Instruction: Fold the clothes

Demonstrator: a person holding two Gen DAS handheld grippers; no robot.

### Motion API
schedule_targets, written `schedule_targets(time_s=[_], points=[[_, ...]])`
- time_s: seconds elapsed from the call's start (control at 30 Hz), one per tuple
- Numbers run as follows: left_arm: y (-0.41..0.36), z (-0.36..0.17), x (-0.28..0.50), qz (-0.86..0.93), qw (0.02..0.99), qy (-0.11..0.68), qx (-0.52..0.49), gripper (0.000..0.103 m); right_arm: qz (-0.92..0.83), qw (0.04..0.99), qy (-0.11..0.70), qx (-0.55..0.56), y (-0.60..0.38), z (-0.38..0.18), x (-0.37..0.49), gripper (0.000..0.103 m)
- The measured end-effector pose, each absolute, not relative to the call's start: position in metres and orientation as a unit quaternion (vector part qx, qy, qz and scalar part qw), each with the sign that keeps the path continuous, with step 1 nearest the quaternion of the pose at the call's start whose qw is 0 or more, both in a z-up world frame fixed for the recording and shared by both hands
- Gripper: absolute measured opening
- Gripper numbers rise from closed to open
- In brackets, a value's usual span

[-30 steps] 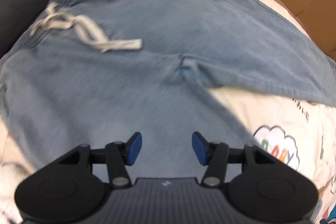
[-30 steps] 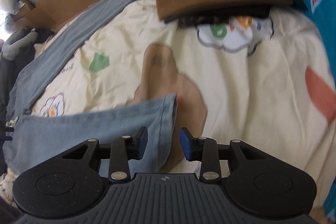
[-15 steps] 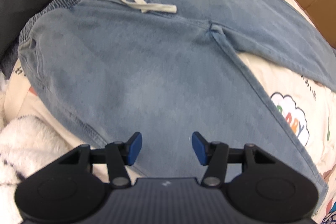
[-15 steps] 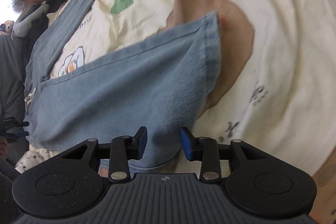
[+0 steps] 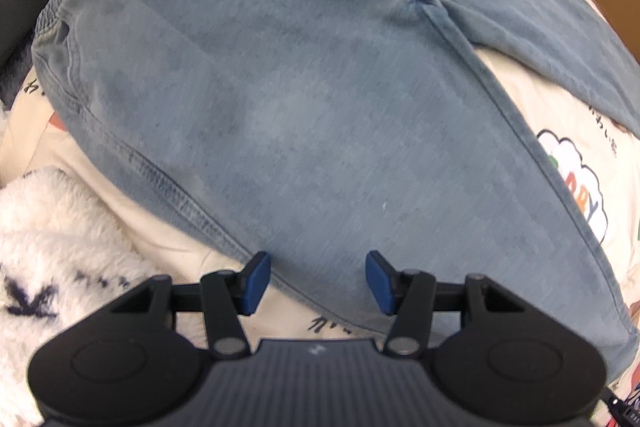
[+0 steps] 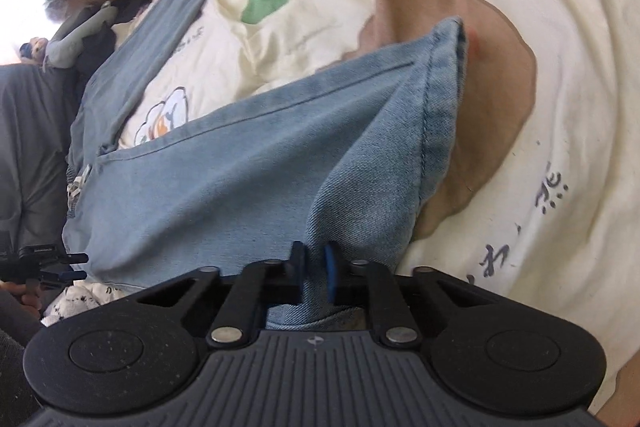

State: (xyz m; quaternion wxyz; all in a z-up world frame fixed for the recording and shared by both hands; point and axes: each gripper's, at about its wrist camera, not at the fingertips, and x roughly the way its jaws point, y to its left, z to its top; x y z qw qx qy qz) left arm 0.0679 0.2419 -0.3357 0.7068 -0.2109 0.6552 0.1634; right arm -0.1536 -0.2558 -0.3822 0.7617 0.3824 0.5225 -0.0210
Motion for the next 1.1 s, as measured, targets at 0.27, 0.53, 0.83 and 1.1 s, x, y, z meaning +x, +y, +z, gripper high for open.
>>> schedule_targets(time_s=[0.27,0.53,0.83,1.1], points=[[0.248,-0.34,0.055,0.167,0.703,0.655,-0.22,0.056,0.001,0.784,0.492,0.378,-0.25,-0.358,-0.132,0.003],[0.253,-0.338,0.044,0.17,0.7,0.656,-0.224,0.056,0.017,0.792,0.486,0.369,-0.239,-0.355,-0.09,0.002],[0.256,-0.335,0.039,0.17,0.7,0.656,-0.226,0.056,-0.007,0.773,0.511,0.376,-0.239,-0.388,-0.043,0.007],[0.256,-0.336,0.041,0.163,0.702,0.656,-0.225,0.056,-0.004,0.767,0.529,0.362,-0.235,-0.397,-0.03,0.022]])
